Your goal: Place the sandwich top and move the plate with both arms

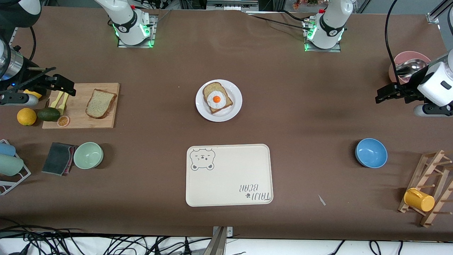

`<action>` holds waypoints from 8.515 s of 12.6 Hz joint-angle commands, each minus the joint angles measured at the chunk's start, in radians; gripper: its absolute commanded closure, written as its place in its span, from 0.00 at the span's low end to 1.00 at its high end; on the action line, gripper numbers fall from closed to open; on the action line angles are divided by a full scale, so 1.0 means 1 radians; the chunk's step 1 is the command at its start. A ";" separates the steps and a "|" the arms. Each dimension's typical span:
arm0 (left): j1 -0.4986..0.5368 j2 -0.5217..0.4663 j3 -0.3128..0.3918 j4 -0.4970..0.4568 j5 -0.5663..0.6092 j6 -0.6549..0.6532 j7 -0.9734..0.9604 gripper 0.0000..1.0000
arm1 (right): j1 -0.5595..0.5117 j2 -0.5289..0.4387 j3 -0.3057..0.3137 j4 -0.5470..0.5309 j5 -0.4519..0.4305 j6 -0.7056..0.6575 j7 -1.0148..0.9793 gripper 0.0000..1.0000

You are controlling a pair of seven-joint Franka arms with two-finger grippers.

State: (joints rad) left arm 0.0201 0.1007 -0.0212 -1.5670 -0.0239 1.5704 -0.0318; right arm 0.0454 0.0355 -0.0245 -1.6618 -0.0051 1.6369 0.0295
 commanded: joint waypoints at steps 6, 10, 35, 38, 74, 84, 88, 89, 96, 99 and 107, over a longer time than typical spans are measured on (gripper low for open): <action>-0.003 0.004 -0.003 0.022 0.021 -0.009 -0.008 0.00 | -0.001 -0.017 0.005 -0.007 0.001 -0.005 0.006 0.00; -0.003 0.004 -0.003 0.022 0.018 -0.009 -0.010 0.00 | -0.001 -0.013 0.005 -0.007 -0.004 -0.009 0.007 0.00; 0.003 0.011 -0.040 0.065 0.018 -0.007 -0.080 0.00 | 0.022 0.092 0.005 -0.295 -0.012 0.366 0.009 0.00; 0.007 0.027 -0.040 0.061 0.018 -0.006 -0.079 0.00 | 0.024 0.087 0.005 -0.445 -0.013 0.513 0.006 0.00; -0.002 0.027 -0.042 0.041 0.016 -0.017 -0.109 0.00 | 0.037 0.208 0.080 -0.785 -0.719 0.603 0.650 0.30; 0.007 0.028 -0.042 0.041 0.016 -0.013 -0.106 0.00 | 0.025 0.231 0.078 -0.760 -0.711 0.601 0.647 0.73; 0.011 0.031 -0.042 0.039 0.016 -0.013 -0.102 0.00 | 0.025 0.241 0.078 -0.754 -0.708 0.603 0.650 0.79; 0.011 0.033 -0.042 0.039 0.016 -0.013 -0.102 0.00 | 0.022 0.242 0.077 -0.751 -0.708 0.603 0.652 0.80; 0.011 0.033 -0.040 0.039 0.015 -0.006 -0.103 0.00 | 0.025 0.239 0.081 -0.728 -0.691 0.562 0.650 1.00; 0.011 0.033 -0.040 0.039 0.012 0.016 -0.105 0.00 | 0.034 0.238 0.156 -0.614 -0.598 0.379 0.647 1.00; 0.011 -0.071 -0.040 -0.120 0.019 0.108 -0.105 0.00 | 0.051 0.239 0.371 -0.311 -0.402 0.121 0.650 1.00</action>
State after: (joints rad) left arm 0.0259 0.0995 -0.0552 -1.6080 -0.0207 1.6441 -0.1317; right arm 0.0925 0.2672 0.2913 -2.0317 -0.4469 1.8045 0.6876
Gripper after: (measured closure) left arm 0.000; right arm 0.956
